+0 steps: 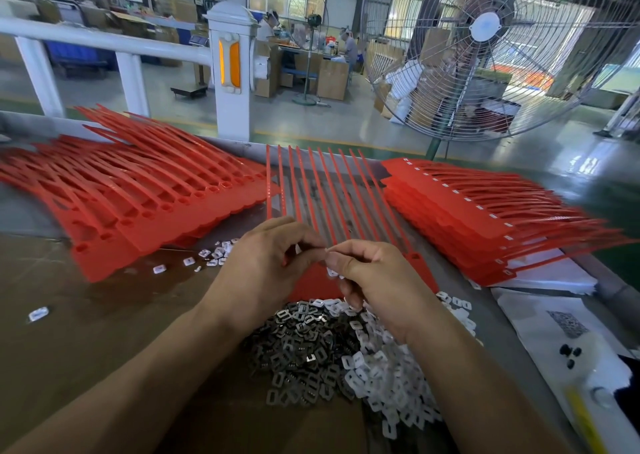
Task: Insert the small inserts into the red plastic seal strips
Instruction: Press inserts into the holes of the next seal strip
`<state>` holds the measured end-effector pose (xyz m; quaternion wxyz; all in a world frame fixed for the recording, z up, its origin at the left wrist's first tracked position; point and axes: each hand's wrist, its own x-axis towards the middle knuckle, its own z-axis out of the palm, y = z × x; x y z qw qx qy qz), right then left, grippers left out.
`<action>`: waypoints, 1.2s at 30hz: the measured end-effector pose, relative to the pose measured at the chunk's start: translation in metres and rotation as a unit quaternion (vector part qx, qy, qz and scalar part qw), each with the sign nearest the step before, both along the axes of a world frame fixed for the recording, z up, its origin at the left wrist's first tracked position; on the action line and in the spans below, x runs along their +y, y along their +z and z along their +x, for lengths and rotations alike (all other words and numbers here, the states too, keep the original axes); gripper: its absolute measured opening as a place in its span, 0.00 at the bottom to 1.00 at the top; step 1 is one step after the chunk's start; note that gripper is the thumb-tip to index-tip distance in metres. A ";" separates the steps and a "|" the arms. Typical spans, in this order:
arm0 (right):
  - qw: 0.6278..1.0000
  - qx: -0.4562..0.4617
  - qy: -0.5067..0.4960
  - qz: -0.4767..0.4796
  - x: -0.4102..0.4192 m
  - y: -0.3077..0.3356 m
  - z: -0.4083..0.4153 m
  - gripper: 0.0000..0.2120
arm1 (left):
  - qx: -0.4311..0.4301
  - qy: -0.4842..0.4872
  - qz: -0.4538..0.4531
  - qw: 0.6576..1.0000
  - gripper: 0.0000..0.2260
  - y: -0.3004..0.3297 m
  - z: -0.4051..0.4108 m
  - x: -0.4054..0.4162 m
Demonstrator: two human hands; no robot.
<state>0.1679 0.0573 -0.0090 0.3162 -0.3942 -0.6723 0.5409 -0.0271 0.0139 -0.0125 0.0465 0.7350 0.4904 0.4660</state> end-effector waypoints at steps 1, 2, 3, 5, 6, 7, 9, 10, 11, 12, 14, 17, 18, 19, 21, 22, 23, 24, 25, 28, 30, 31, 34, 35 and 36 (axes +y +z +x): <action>1.000 0.002 -0.004 -0.001 0.000 0.000 0.000 0.06 | 0.008 0.000 -0.002 1.000 0.03 0.000 -0.001 0.000; 1.000 0.004 -0.007 -0.001 0.001 0.000 0.001 0.06 | 0.016 0.000 -0.006 1.000 0.04 0.001 -0.001 0.000; 1.000 0.004 -0.008 0.001 0.002 0.000 0.001 0.06 | 0.023 0.001 -0.009 1.000 0.05 0.001 -0.001 0.000; 1.000 0.003 -0.005 0.003 0.003 -0.001 0.001 0.06 | 0.027 0.001 -0.009 1.000 0.06 0.002 -0.001 -0.001; 1.000 0.002 -0.002 0.004 0.003 -0.002 0.001 0.06 | 0.026 0.001 -0.009 1.000 0.06 0.002 -0.001 -0.002; 1.000 0.001 0.001 0.003 0.004 -0.003 0.001 0.06 | 0.025 0.002 -0.010 1.000 0.06 0.002 -0.001 -0.002; 1.000 -0.001 0.000 0.003 0.005 -0.005 0.001 0.06 | 0.026 0.005 -0.016 1.000 0.05 0.002 0.000 -0.002; 1.000 -0.001 -0.004 0.003 0.006 -0.006 0.001 0.07 | 0.023 0.010 -0.019 1.000 0.04 0.002 0.000 -0.002; 1.000 0.000 -0.009 0.004 0.007 -0.007 0.002 0.07 | 0.015 0.018 -0.024 0.999 0.03 0.002 0.000 -0.001; 1.000 0.003 -0.017 0.005 0.008 -0.008 0.002 0.07 | 0.004 0.027 -0.029 0.999 0.03 0.001 -0.001 0.000; 0.999 0.016 -0.038 0.004 0.011 -0.009 0.003 0.07 | -0.006 0.049 -0.039 0.998 0.04 0.001 -0.005 0.001; 0.995 0.038 -0.086 -0.025 0.014 -0.009 0.006 0.07 | 0.014 0.099 -0.070 0.992 0.05 0.001 -0.017 0.004; 0.993 0.057 -0.099 -0.043 0.016 -0.008 0.007 0.08 | 0.019 0.117 -0.088 0.989 0.05 0.001 -0.021 0.005; 0.989 0.084 -0.110 -0.062 0.017 -0.008 0.008 0.08 | 0.024 0.132 -0.106 0.985 0.04 0.001 -0.024 0.005; 0.977 0.141 -0.127 -0.100 0.018 -0.006 0.009 0.09 | 0.034 0.153 -0.137 0.978 0.03 0.001 -0.028 0.006; 0.972 0.158 -0.133 -0.112 0.018 -0.005 0.009 0.09 | 0.042 0.158 -0.147 0.976 0.02 0.000 -0.028 0.006; 0.969 0.166 -0.137 -0.119 0.018 -0.005 0.009 0.09 | 0.051 0.160 -0.154 0.974 0.02 0.000 -0.027 0.007; 0.968 0.168 -0.138 -0.123 0.018 -0.005 0.008 0.09 | 0.060 0.161 -0.159 0.972 0.02 -0.001 -0.025 0.007; 0.968 0.168 -0.138 -0.124 0.018 -0.005 0.007 0.08 | 0.069 0.162 -0.163 0.971 0.02 -0.002 -0.023 0.007; 0.971 0.158 -0.133 -0.118 0.018 -0.005 0.006 0.08 | 0.093 0.168 -0.179 0.965 0.03 -0.004 -0.019 0.009; 0.976 0.140 -0.126 -0.107 0.018 -0.005 0.006 0.09 | 0.099 0.173 -0.182 0.963 0.03 -0.005 -0.019 0.010; 0.978 0.134 -0.124 -0.101 0.018 -0.005 0.007 0.09 | 0.098 0.177 -0.179 0.963 0.03 -0.005 -0.019 0.010; 0.980 0.124 -0.124 -0.093 0.018 -0.006 0.008 0.08 | 0.095 0.188 -0.164 0.964 0.03 -0.008 -0.019 0.011; 0.979 0.127 -0.125 -0.094 0.018 -0.006 0.008 0.09 | 0.095 0.189 -0.161 0.964 0.03 -0.009 -0.019 0.011; 0.979 0.132 -0.125 -0.096 0.018 -0.006 0.008 0.09 | 0.095 0.189 -0.160 0.964 0.04 -0.009 -0.018 0.011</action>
